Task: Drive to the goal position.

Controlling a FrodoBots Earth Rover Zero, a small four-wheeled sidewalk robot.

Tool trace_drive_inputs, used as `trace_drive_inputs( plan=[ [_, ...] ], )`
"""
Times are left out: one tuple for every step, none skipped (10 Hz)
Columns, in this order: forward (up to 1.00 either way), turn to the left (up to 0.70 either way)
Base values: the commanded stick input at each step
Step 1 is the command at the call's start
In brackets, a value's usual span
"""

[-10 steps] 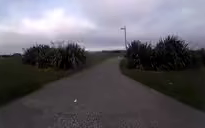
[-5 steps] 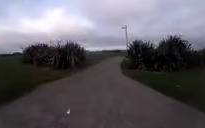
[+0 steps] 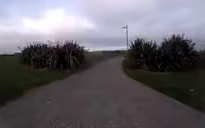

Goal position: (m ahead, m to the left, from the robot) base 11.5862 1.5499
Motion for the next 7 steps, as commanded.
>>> trace_drive_inputs(
  plan=[
    [0.85,0.00],
    [0.85,0.00],
    [0.85,0.00],
    [0.79,0.00],
    [0.39,0.00],
    [0.00,0.00],
    [0.00,0.00]
  ],
)
